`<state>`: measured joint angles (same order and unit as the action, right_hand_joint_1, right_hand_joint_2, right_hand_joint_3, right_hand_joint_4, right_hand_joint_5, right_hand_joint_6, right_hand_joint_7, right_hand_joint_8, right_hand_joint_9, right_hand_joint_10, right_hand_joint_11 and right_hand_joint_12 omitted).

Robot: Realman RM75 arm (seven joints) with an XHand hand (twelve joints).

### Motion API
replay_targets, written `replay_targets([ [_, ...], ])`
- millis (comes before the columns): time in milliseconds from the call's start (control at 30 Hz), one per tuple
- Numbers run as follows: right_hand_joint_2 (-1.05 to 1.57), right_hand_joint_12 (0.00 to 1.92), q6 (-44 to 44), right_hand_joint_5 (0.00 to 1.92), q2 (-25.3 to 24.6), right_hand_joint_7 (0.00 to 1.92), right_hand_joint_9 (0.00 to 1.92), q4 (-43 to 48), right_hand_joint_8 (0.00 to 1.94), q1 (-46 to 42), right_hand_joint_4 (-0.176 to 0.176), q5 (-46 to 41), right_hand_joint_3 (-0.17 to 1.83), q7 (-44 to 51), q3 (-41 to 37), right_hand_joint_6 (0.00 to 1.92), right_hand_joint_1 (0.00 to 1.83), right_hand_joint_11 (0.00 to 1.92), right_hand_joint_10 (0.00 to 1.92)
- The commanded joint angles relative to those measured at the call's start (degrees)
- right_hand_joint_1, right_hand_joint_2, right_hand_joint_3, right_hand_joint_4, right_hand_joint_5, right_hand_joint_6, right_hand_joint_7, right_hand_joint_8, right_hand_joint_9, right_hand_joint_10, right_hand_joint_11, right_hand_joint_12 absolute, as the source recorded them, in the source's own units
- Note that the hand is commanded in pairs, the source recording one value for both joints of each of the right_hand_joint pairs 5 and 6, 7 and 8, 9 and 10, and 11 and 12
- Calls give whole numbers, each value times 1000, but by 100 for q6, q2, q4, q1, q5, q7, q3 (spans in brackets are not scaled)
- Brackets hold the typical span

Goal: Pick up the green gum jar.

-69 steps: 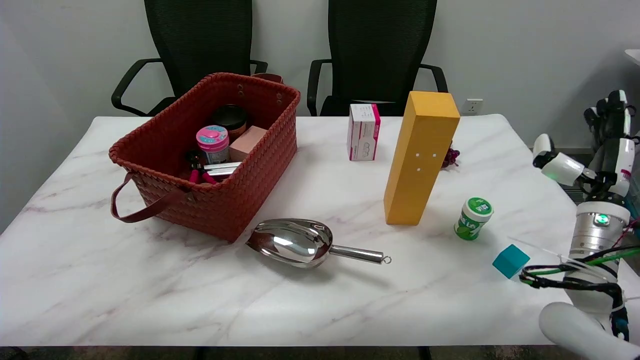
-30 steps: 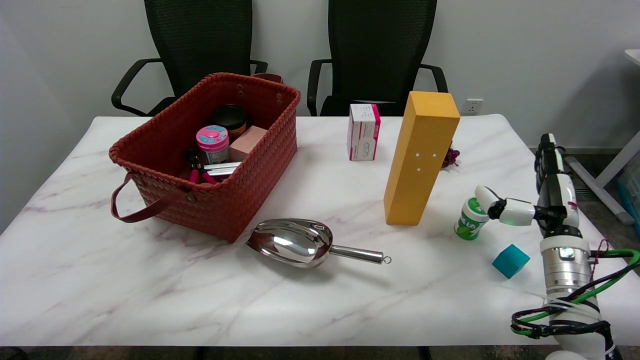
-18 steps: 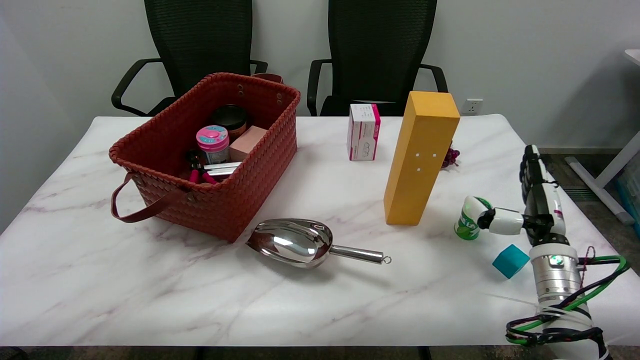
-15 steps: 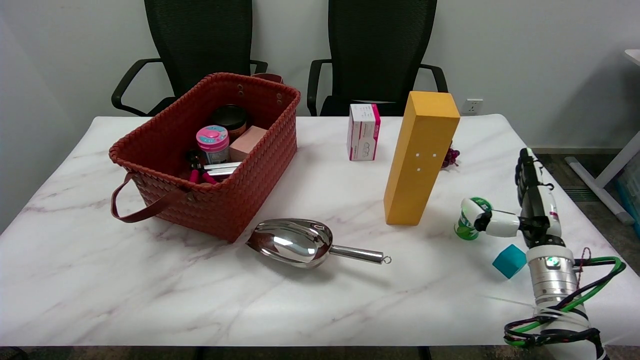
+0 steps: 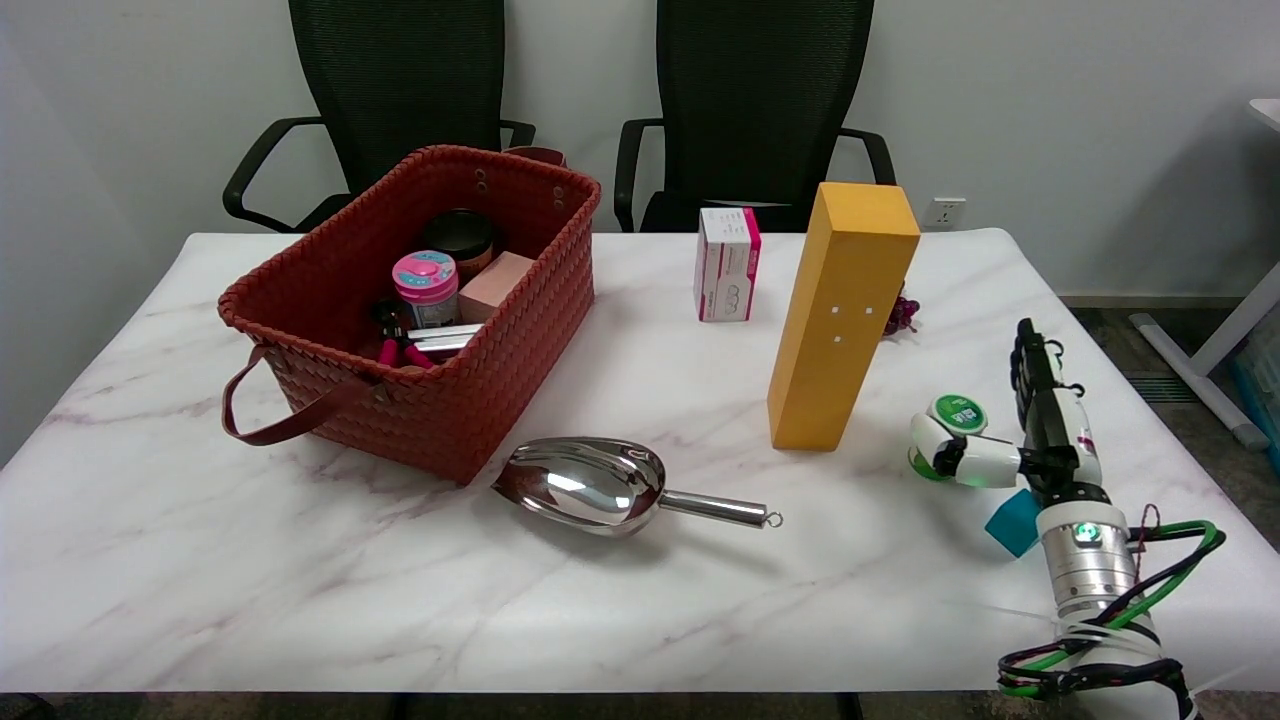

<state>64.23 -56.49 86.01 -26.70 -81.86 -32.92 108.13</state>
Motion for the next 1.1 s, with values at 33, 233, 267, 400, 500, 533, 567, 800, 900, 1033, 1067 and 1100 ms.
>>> replay_targets([
  [33,145,0,-225,0,27,45,57,-288,45,166,0,-268,1067,4,153,0,1262,0,57],
  [233,154,0,-251,0,-9,82,93,-388,82,326,0,-282,1062,-4,237,0,1261,0,93],
  [267,155,0,-251,0,-19,88,100,-404,88,366,0,-282,1061,-4,253,0,1260,0,100],
  [400,157,0,-251,0,-7,116,134,-416,116,438,0,-282,1058,-52,287,0,1260,0,134],
  [500,158,0,-251,0,25,128,148,-416,128,494,0,-268,1057,-260,321,0,1260,0,148],
  [533,159,0,-251,0,27,130,150,-422,130,508,0,-260,1057,-274,327,0,1260,0,150],
  [567,162,0,-251,0,27,133,152,-418,133,512,0,-258,1058,-276,329,0,1259,0,152],
  [800,177,0,-251,0,13,145,163,-214,145,450,0,-282,1062,-216,271,0,1255,0,163],
  [900,188,0,-162,0,11,160,171,-88,160,326,0,-294,1068,-37,224,0,1251,0,171],
  [1033,194,0,-155,0,35,195,186,380,195,32,0,-516,1076,692,-11,0,1250,0,186],
  [1067,194,0,-155,0,35,202,189,463,202,-22,0,-566,1079,817,-61,0,1250,0,189],
  [1100,194,0,-149,0,35,209,192,552,209,-80,0,-620,1083,959,-95,0,1250,0,192],
])
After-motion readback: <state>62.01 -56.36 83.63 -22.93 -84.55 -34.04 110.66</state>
